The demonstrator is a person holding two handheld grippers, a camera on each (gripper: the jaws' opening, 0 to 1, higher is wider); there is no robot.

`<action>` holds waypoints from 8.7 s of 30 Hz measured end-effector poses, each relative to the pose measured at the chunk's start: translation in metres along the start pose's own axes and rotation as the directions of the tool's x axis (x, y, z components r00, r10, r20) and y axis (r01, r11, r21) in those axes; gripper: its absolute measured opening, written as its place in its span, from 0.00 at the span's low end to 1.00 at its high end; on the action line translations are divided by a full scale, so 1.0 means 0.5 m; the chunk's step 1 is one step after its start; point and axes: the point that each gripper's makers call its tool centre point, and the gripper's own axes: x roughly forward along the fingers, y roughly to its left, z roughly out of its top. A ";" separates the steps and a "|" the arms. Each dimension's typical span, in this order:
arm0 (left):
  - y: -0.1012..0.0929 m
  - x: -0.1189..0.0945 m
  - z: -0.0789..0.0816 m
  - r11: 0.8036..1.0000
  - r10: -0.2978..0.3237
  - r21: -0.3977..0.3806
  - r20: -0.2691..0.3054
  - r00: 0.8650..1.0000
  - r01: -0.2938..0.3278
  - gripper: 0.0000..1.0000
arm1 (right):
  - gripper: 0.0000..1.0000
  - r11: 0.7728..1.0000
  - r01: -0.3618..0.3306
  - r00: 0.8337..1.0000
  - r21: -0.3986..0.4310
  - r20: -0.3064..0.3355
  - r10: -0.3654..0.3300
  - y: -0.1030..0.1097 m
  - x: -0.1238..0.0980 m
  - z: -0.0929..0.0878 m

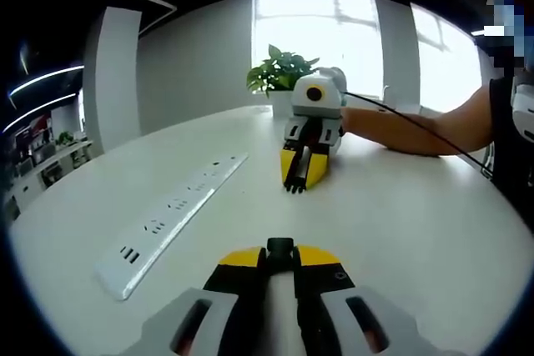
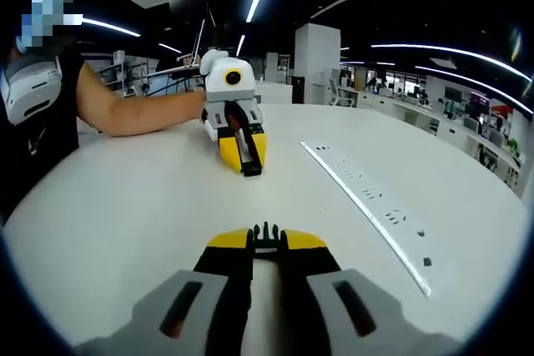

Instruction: Snap the two parts of the plastic buckle together until the buckle closes and remains connected.

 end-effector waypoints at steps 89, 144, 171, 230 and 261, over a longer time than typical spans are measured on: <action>-0.102 -0.047 0.054 0.999 -0.049 0.011 0.004 0.999 0.049 0.11 | 0.11 0.999 0.038 0.999 -0.008 0.028 -0.038 0.087 -0.023 0.089; -0.171 -0.076 0.068 0.998 -0.051 0.037 0.001 0.999 0.050 0.11 | 0.11 0.998 0.060 0.998 -0.025 0.013 -0.059 0.156 -0.033 0.112; -0.203 -0.081 0.048 0.996 -0.085 0.038 -0.022 0.996 0.086 0.10 | 0.11 0.999 0.042 0.999 -0.018 -0.001 -0.042 0.190 -0.025 0.101; -0.275 -0.108 0.040 0.995 -0.081 0.056 -0.009 0.997 0.081 0.10 | 0.11 0.999 0.019 1.000 -0.035 -0.001 -0.019 0.277 -0.028 0.105; -0.298 -0.117 0.021 0.996 -0.074 0.050 -0.008 0.997 0.074 0.11 | 0.11 1.000 0.001 1.000 -0.016 0.017 -0.001 0.313 -0.027 0.102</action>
